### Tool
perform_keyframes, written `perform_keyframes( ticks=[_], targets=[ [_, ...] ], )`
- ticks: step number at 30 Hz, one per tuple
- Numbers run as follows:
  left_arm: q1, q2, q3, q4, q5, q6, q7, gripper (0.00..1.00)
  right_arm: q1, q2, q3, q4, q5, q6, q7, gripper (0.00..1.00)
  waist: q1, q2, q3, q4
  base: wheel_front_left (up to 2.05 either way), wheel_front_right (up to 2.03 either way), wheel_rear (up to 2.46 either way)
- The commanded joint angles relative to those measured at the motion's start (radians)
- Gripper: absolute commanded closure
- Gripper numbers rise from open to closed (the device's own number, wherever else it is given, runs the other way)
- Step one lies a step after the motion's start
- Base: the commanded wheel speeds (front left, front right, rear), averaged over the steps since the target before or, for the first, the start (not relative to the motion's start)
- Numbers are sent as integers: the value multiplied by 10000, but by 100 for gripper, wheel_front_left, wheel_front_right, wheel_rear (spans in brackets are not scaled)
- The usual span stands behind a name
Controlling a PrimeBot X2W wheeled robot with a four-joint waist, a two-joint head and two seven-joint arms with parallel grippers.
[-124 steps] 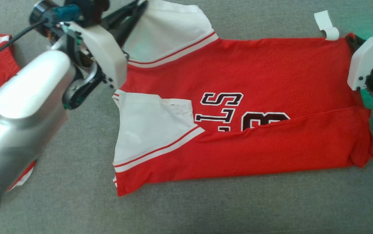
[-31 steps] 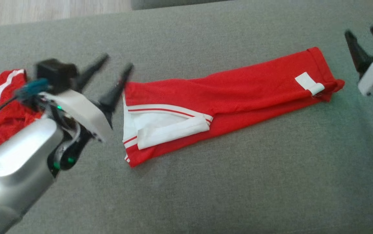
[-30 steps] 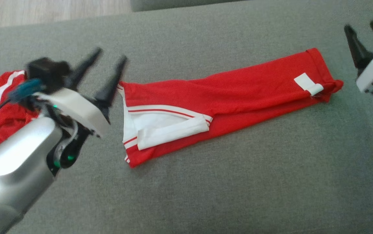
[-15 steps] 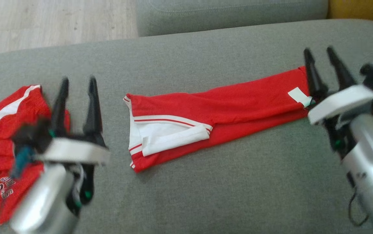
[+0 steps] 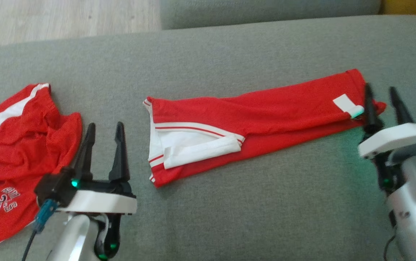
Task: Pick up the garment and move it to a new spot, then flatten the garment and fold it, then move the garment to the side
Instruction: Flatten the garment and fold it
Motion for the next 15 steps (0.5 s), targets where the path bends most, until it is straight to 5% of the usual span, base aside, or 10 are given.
perform_keyframes(
  ticks=[1, 6, 15],
  targets=[
    [-564, 35, 463, -227, 135, -75, -50, 0, -416, 59, -83, -65, -151, -9, 50, 0, -1, -1, 178, 128, 0, 0, 0],
    [-805, -428, 613, 94, 343, -467, -50, 0, -1050, 613, -1708, 1381, 72, -9, 894, 0, -1, -1, 571, 342, 0, 0, 0],
    [-1099, -715, 808, 155, 680, -798, -51, 0, -1812, 744, -3251, 3037, -1218, -9, 557, 0, -1, -1, 956, 485, 0, 0, 0]
  ],
)
